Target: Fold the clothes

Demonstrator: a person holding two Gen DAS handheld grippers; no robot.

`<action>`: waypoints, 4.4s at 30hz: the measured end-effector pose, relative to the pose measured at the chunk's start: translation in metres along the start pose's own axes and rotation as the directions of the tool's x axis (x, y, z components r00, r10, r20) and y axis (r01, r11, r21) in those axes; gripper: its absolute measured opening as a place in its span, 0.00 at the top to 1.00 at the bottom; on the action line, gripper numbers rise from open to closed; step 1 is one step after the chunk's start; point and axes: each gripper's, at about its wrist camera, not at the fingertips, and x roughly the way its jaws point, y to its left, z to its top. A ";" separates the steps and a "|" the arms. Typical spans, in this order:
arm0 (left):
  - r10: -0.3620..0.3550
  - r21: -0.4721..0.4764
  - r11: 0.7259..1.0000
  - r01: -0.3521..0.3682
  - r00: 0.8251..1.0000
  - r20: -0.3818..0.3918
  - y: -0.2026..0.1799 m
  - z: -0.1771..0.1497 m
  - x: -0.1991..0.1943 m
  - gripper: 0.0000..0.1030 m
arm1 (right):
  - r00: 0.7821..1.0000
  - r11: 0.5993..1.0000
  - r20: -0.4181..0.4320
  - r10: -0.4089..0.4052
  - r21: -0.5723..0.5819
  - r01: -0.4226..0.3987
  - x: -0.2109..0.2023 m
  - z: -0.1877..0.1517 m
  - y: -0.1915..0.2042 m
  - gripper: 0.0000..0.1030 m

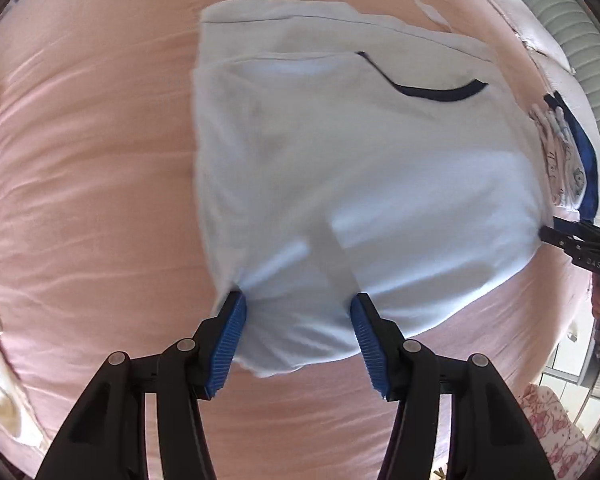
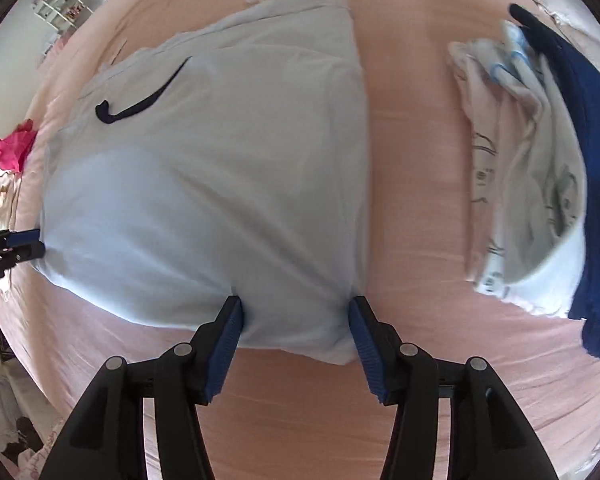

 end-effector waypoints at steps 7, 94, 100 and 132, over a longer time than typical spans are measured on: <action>-0.184 -0.384 0.900 0.207 0.978 0.095 0.055 -0.036 -0.006 0.49 | 0.996 0.967 0.082 0.025 0.250 -0.045 -0.029 -0.012 -0.030 0.37; -0.178 -0.292 0.930 0.223 0.969 0.171 0.099 0.046 -0.040 0.43 | 0.986 0.894 0.161 0.044 0.434 -0.111 0.008 0.146 -0.057 0.62; -0.223 -0.168 0.958 0.232 0.972 0.071 0.082 0.064 -0.029 0.44 | 0.966 0.881 0.124 0.227 0.398 -0.258 0.028 0.160 -0.055 0.48; -0.215 0.239 0.940 0.244 0.966 -0.142 0.088 -0.049 -0.097 0.96 | 0.914 0.912 0.024 0.405 -0.083 -0.402 -0.043 0.007 -0.001 0.94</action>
